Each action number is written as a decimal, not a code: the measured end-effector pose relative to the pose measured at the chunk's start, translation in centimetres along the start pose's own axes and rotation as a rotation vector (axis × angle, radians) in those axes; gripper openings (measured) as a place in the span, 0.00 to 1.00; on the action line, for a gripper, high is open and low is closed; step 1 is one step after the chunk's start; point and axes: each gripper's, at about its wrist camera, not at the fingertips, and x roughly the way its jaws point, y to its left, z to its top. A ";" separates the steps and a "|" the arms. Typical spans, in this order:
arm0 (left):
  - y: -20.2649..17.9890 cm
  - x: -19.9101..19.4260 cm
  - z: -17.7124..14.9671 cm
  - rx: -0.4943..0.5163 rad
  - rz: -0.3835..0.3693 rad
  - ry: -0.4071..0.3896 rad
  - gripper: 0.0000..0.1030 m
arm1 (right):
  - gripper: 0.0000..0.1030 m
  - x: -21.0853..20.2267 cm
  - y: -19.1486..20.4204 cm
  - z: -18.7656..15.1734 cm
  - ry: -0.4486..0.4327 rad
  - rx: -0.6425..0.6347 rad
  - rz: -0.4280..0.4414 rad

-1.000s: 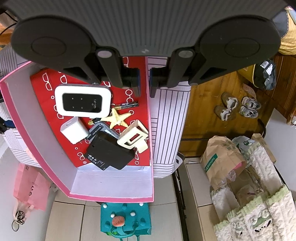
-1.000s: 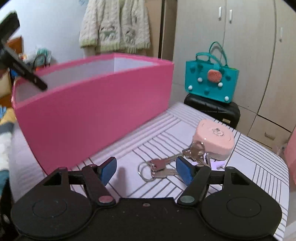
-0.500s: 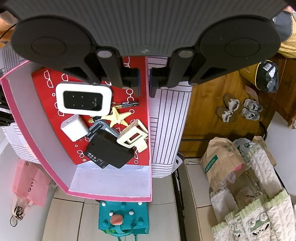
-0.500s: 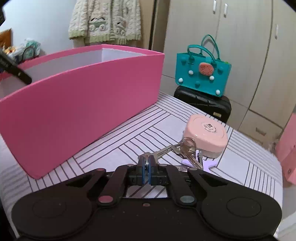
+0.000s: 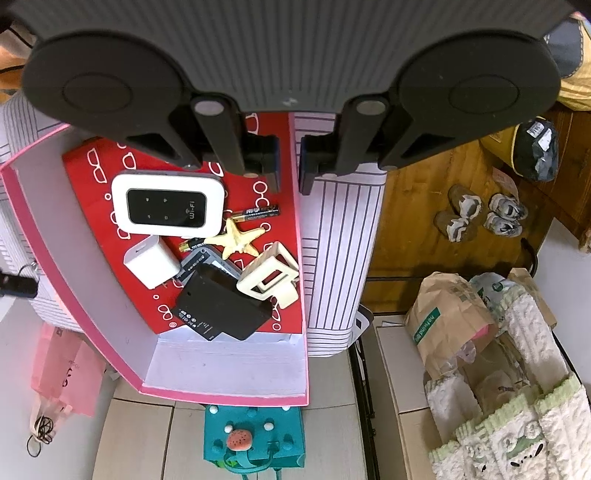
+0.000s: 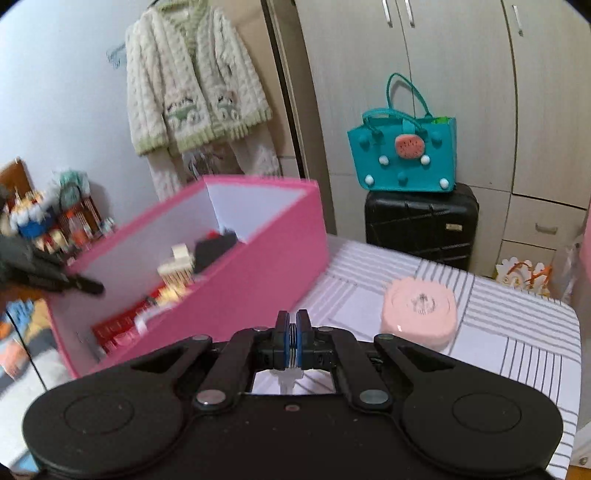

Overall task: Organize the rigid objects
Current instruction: 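Carry the silver keys into the pink box, release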

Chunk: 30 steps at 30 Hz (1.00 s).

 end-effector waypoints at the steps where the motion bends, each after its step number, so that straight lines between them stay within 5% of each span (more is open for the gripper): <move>1: 0.1 0.0 0.0 0.002 -0.001 -0.001 0.08 | 0.05 -0.3 0.3 0.6 -0.010 0.001 0.005; 9: 0.8 -0.1 -0.2 0.015 -0.031 -0.005 0.06 | 0.05 -1.8 3.0 5.2 -0.057 -0.055 -0.013; 18: 0.8 -0.2 0.1 0.065 -0.048 0.020 0.07 | 0.05 -1.8 6.2 8.5 -0.059 -0.077 0.105; 24: 0.4 0.2 0.9 0.128 -0.049 0.090 0.08 | 0.05 0.6 9.4 8.5 0.014 -0.144 0.188; 30: 0.2 0.3 1.3 0.163 -0.044 0.123 0.08 | 0.05 4.9 10.3 6.9 0.096 -0.187 0.150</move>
